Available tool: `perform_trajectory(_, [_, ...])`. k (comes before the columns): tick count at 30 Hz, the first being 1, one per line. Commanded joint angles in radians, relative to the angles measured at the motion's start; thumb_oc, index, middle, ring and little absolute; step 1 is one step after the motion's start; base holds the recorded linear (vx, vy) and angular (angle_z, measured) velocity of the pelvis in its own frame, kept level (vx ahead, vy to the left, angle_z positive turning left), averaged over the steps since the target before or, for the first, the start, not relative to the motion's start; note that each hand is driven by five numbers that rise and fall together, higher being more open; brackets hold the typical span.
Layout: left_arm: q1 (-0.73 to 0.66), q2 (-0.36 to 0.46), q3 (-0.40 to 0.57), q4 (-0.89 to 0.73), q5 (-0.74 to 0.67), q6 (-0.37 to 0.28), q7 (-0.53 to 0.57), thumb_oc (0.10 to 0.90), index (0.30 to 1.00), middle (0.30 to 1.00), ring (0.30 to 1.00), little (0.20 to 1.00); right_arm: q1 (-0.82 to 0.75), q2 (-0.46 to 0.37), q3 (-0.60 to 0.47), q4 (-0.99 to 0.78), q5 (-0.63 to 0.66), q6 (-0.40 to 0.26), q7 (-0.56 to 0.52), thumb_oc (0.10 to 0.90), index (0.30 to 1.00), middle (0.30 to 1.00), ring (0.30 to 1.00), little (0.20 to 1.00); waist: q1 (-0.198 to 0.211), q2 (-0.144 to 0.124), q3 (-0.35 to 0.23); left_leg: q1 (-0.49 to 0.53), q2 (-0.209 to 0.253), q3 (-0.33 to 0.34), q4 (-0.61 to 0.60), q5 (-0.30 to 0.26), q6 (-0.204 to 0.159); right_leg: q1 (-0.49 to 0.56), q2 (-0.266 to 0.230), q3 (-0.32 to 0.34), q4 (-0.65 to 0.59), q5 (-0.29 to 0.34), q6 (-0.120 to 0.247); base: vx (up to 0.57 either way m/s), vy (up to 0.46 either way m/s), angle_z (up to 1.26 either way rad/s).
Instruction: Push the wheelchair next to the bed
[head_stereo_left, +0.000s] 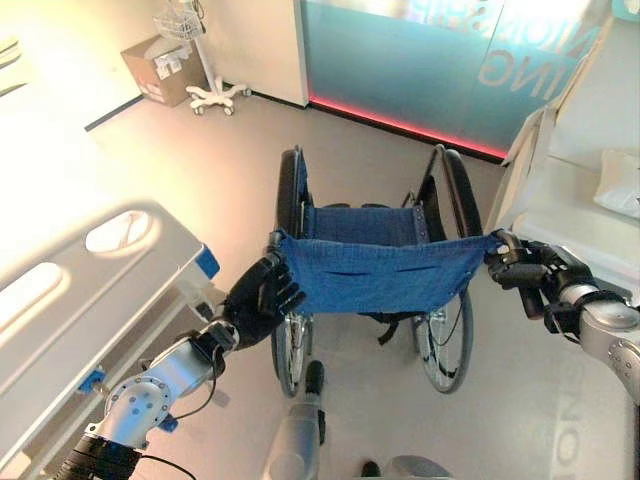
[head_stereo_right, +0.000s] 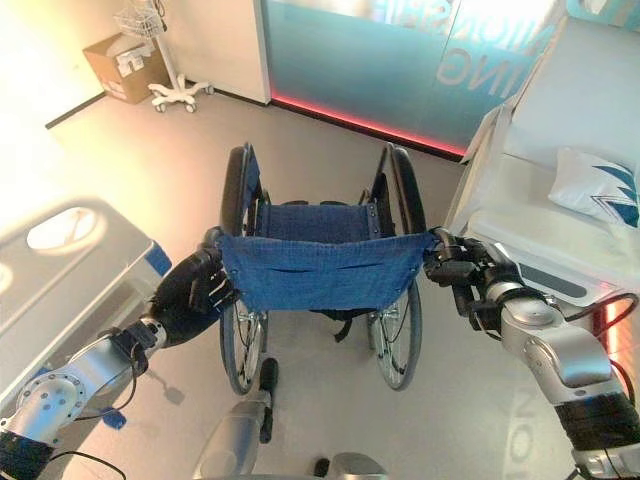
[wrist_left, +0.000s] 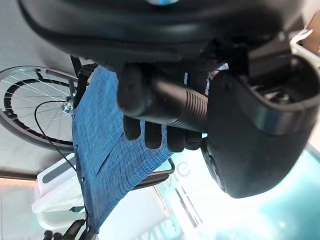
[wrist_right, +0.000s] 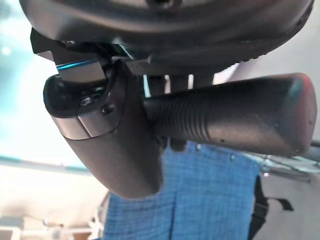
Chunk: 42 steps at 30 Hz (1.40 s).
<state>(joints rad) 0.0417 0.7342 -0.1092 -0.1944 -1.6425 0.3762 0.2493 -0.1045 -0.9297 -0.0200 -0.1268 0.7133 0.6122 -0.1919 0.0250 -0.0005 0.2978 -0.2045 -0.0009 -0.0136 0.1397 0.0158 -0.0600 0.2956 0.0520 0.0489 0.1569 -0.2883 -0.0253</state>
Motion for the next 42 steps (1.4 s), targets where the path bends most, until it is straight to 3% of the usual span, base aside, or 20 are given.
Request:
perform_trajectory(1, [-0.173, -0.006, 0.3, -0.053, -0.005, -0.192, -0.023, 0.4, 0.3, 0.3, 0.3, 0.3, -0.02, 0.07, 0.095, -0.159, 0.05, -0.128, 0.24, 0.4, 0.3, 0.3, 0.3, 0.3, 0.044, -0.045, -0.146, 0.007, -0.044, 0.058, -0.027, 0.139, 0.038, -0.054, -0.028, -0.08, 0.184, 0.178, 0.112, 0.48, 0.28, -0.32])
perform_trajectory(3, [-0.223, 0.001, 0.285, -0.01, 0.003, -0.184, -0.027, 0.4, 0.3, 0.3, 0.3, 0.3, -0.042, 0.081, 0.124, -0.153, 0.044, -0.129, 0.231, 0.4, 0.3, 0.3, 0.3, 0.3, 0.045, -0.049, -0.16, 0.048, -0.07, 0.072, -0.026, 0.118, 0.065, -0.106, -0.043, -0.101, 0.349, 0.269, 0.155, 0.38, 0.25, -0.33])
perform_trajectory(6, [-0.259, 0.023, 0.276, 0.018, -0.008, -0.183, -0.035, 0.4, 0.3, 0.3, 0.3, 0.3, -0.071, 0.085, 0.148, -0.135, 0.038, -0.129, 0.22, 0.4, 0.3, 0.3, 0.3, 0.3, 0.04, -0.047, -0.166, 0.079, -0.085, 0.075, -0.02, 0.096, 0.076, -0.168, -0.048, -0.104, 0.391, 0.299, 0.164, 0.35, 0.208, 0.02])
perform_trajectory(11, [-0.275, 0.048, 0.28, 0.026, 0.002, -0.213, -0.053, 0.4, 0.3, 0.3, 0.3, 0.3, -0.073, 0.077, 0.129, -0.109, -0.009, -0.158, 0.241, 0.4, 0.3, 0.3, 0.3, 0.3, 0.045, -0.045, -0.149, 0.084, -0.114, 0.052, 0.075, 0.049, 0.067, -0.185, -0.071, -0.18, 0.128, 0.2, 0.087, 0.3, 0.089, -0.16])
perform_trajectory(13, [-0.283, 0.041, 0.278, 0.026, 0.01, -0.241, -0.057, 0.4, 0.3, 0.3, 0.3, 0.3, -0.095, 0.065, 0.129, -0.095, -0.002, -0.163, 0.241, 0.4, 0.3, 0.3, 0.3, 0.3, 0.045, -0.043, -0.131, 0.086, -0.119, 0.034, 0.12, 0.042, 0.056, -0.197, -0.082, -0.185, 0.055, 0.211, 0.073, 0.27, 0.024, -0.17])
perform_trajectory(15, [-0.301, 0.035, 0.266, 0.023, 0.01, -0.269, -0.056, 0.4, 0.3, 0.3, 0.3, 0.3, -0.143, 0.046, 0.144, -0.07, 0.014, -0.165, 0.23, 0.4, 0.3, 0.3, 0.3, 0.3, 0.033, -0.051, -0.103, 0.1, -0.132, 0.016, 0.177, 0.013, 0.047, -0.218, -0.111, -0.153, -0.059, 0.303, 0.095, 0.24, 0.005, 0.42])
perform_trajectory(17, [-0.308, 0.032, 0.26, 0.019, 0.012, -0.277, -0.053, 0.4, 0.3, 0.3, 0.3, 0.3, -0.161, 0.041, 0.15, -0.069, 0.02, -0.159, 0.22, 0.4, 0.3, 0.3, 0.3, 0.3, 0.026, -0.054, -0.095, 0.111, -0.134, 0.012, 0.187, -0.005, 0.048, -0.234, -0.122, -0.131, -0.087, 0.338, 0.107, 0.25, -0.049, 0.35])
perform_trajectory(18, [-0.32, 0.032, 0.251, 0.007, 0.012, -0.285, -0.04, 0.4, 0.3, 0.3, 0.3, 0.3, -0.187, 0.022, 0.156, -0.076, 0.042, -0.147, 0.2, 0.4, 0.3, 0.3, 0.3, 0.3, 0.0, -0.063, -0.086, 0.156, -0.138, 0.007, 0.21, -0.072, 0.053, -0.305, -0.157, -0.073, -0.181, 0.418, 0.145, 0.44, -0.114, 0.33])
perform_trajectory(21, [-0.327, 0.044, 0.253, 0.002, 0.004, -0.283, -0.032, 0.4, 0.3, 0.3, 0.3, 0.3, -0.2, 0.015, 0.146, -0.093, 0.053, -0.125, 0.189, 0.4, 0.3, 0.3, 0.3, 0.3, -0.023, -0.069, -0.081, 0.209, -0.127, 0.001, 0.234, -0.141, 0.061, -0.382, -0.175, -0.039, -0.24, 0.461, 0.176, 0.47, -0.135, 0.35])
perform_trajectory(24, [-0.324, 0.045, 0.27, -0.005, 0.013, -0.272, -0.023, 0.4, 0.3, 0.3, 0.3, 0.3, -0.223, 0.016, 0.131, -0.099, 0.046, -0.098, 0.208, 0.4, 0.3, 0.3, 0.3, 0.3, -0.035, -0.077, -0.084, 0.267, -0.096, -0.007, 0.275, -0.183, 0.064, -0.431, -0.166, -0.067, -0.233, 0.471, 0.183, 0.57, -0.211, 0.35])
perform_trajectory(27, [-0.316, 0.034, 0.279, -0.013, 0.007, -0.268, -0.028, 0.4, 0.3, 0.3, 0.3, 0.3, -0.24, -0.002, 0.126, -0.102, 0.059, -0.087, 0.214, 0.4, 0.3, 0.3, 0.3, 0.3, -0.042, -0.072, -0.115, 0.284, -0.064, -0.031, 0.333, -0.137, 0.046, -0.428, -0.131, -0.064, -0.18, 0.436, 0.147, 0.52, -0.226, 0.82])
perform_trajectory(28, [-0.308, 0.027, 0.288, -0.019, 0.007, -0.262, -0.027, 0.4, 0.3, 0.3, 0.3, 0.3, -0.248, -0.007, 0.123, -0.098, 0.066, -0.072, 0.215, 0.4, 0.3, 0.3, 0.3, 0.3, -0.043, -0.072, -0.131, 0.3, -0.048, -0.048, 0.378, -0.088, 0.027, -0.423, -0.113, -0.071, -0.139, 0.427, 0.131, 0.47, -0.234, 0.44])
perform_trajectory(29, [-0.296, 0.025, 0.3, -0.033, 0.003, -0.266, -0.028, 0.4, 0.3, 0.3, 0.3, 0.3, -0.261, -0.032, 0.129, -0.111, 0.084, -0.05, 0.207, 0.4, 0.3, 0.3, 0.3, 0.3, -0.042, -0.076, -0.148, 0.291, -0.029, -0.072, 0.531, 0.062, -0.017, -0.407, -0.095, -0.091, -0.086, 0.416, 0.095, 0.5, -0.234, 0.45])
perform_trajectory(30, [-0.293, 0.026, 0.302, -0.036, 0.001, -0.269, -0.028, 0.4, 0.3, 0.3, 0.3, 0.3, -0.263, -0.035, 0.131, -0.113, 0.086, -0.047, 0.209, 0.4, 0.3, 0.3, 0.3, 0.3, -0.043, -0.074, -0.153, 0.289, -0.024, -0.077, 0.543, 0.071, -0.022, -0.403, -0.09, -0.098, -0.084, 0.409, 0.093, 0.47, -0.221, 0.55])
perform_trajectory(31, [-0.282, 0.032, 0.312, -0.043, -0.013, -0.279, -0.023, 0.4, 0.3, 0.3, 0.3, 0.3, -0.273, -0.047, 0.142, -0.119, 0.088, -0.04, 0.215, 0.4, 0.3, 0.3, 0.3, 0.3, -0.033, -0.078, -0.156, 0.257, -0.031, -0.086, 0.649, 0.13, -0.035, -0.376, -0.081, -0.111, -0.082, 0.394, 0.069, 0.44, -0.203, 0.31])
perform_trajectory(32, [-0.266, 0.033, 0.335, -0.058, -0.023, -0.276, -0.012, 0.4, 0.3, 0.3, 0.3, 0.3, -0.284, -0.06, 0.157, -0.117, 0.083, -0.042, 0.227, 0.4, 0.3, 0.3, 0.3, 0.3, -0.012, -0.091, -0.145, 0.154, -0.082, -0.094, 0.845, 0.158, -0.034, -0.336, -0.073, -0.112, -0.071, 0.375, 0.041, 0.45, -0.213, 0.51])
perform_trajectory(35, [-0.25, 0.035, 0.367, -0.066, -0.025, -0.256, 0.001, 0.4, 0.3, 0.3, 0.3, 0.3, -0.315, -0.081, 0.184, -0.106, 0.09, -0.051, 0.25, 0.4, 0.3, 0.3, 0.3, 0.3, 0.016, -0.094, -0.128, 0.035, -0.138, -0.099, 0.969, 0.139, -0.025, -0.295, -0.057, -0.103, -0.06, 0.36, 0.035, 0.33, -0.137, 0.1])
perform_trajectory(39, [-0.222, 0.066, 0.411, -0.073, -0.057, -0.253, 0.013, 0.4, 0.3, 0.3, 0.3, 0.3, -0.363, -0.114, 0.221, -0.118, 0.104, -0.057, 0.263, 0.4, 0.3, 0.3, 0.3, 0.3, 0.071, -0.112, -0.101, -0.063, -0.159, -0.091, 0.837, 0.081, 0.012, -0.227, -0.025, -0.097, -0.061, 0.335, 0.033, 0.34, -0.131, -0.28])
perform_trajectory(40, [-0.215, 0.086, 0.426, -0.063, -0.075, -0.256, 0.005, 0.4, 0.3, 0.3, 0.3, 0.3, -0.395, -0.115, 0.248, -0.115, 0.11, -0.06, 0.254, 0.4, 0.3, 0.3, 0.3, 0.3, 0.087, -0.11, -0.096, -0.074, -0.132, -0.074, 0.685, 0.099, 0.01, -0.207, -0.003, -0.104, -0.06, 0.311, 0.025, 0.28, -0.096, -0.39])
perform_trajectory(42, [-0.209, 0.098, 0.431, -0.044, -0.079, -0.265, -0.008, 0.4, 0.3, 0.3, 0.3, 0.3, -0.436, -0.108, 0.286, -0.1, 0.112, -0.064, 0.249, 0.4, 0.3, 0.3, 0.3, 0.3, 0.1, -0.107, -0.095, -0.082, -0.119, -0.055, 0.535, 0.134, 0.003, -0.19, 0.013, -0.102, -0.063, 0.293, 0.018, 0.35, -0.051, -0.3])
